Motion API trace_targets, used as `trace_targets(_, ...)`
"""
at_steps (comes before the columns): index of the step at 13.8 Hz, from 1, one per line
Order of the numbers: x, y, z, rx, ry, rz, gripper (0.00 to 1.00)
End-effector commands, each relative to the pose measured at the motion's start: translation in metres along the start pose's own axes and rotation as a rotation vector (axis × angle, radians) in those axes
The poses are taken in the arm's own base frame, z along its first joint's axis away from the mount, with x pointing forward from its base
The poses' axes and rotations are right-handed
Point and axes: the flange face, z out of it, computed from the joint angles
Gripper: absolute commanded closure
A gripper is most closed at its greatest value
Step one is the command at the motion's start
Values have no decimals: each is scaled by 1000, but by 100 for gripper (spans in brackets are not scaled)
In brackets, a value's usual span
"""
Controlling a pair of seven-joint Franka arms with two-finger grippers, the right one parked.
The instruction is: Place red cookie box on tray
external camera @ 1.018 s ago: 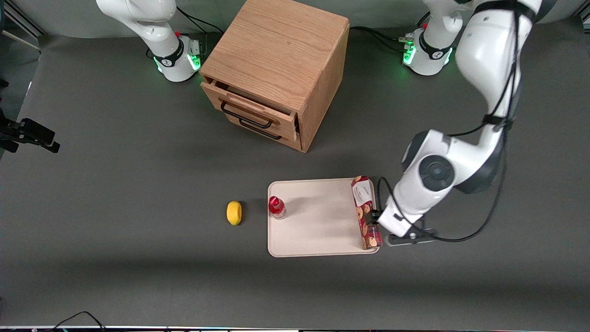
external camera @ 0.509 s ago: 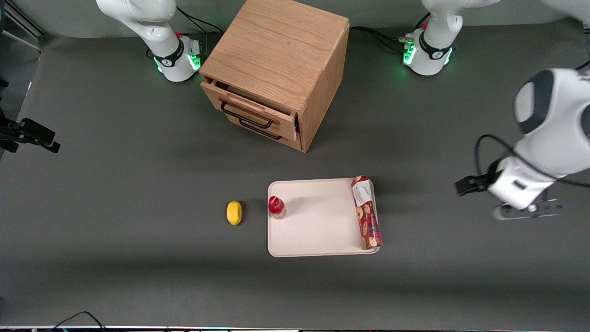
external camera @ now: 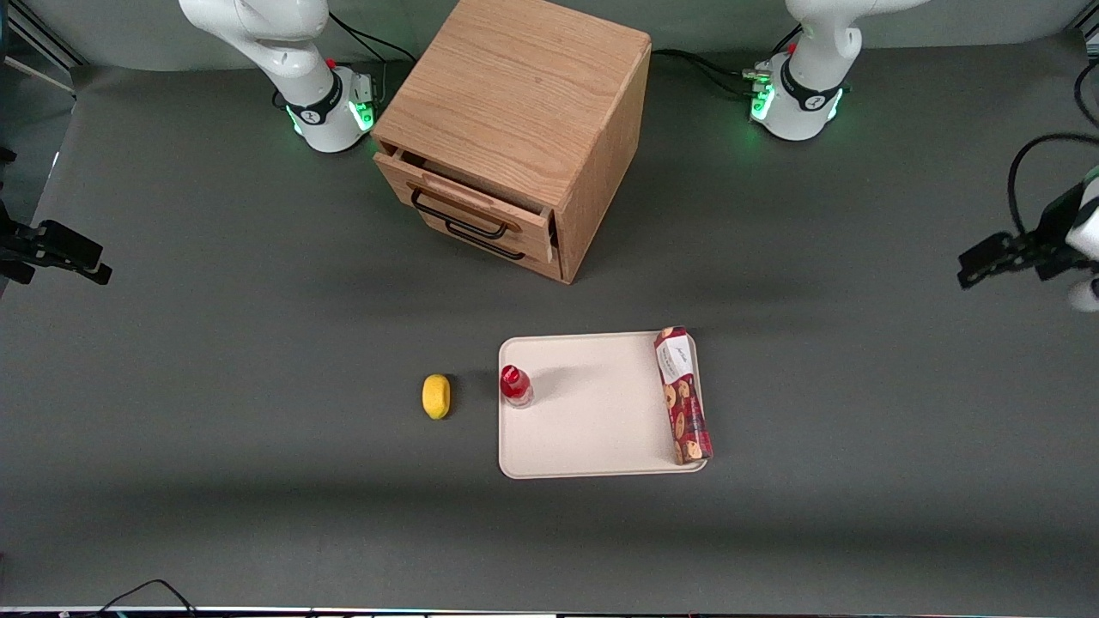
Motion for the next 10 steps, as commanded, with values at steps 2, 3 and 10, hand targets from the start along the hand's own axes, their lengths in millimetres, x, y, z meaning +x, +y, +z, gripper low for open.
trace_targets(2,-47,12,-38,-8,-11,37,0)
trace_targets(3,-51,13,-42,-8,-8,39,0)
trace_targets(10,-51,10,-39,-6,-29,124,0)
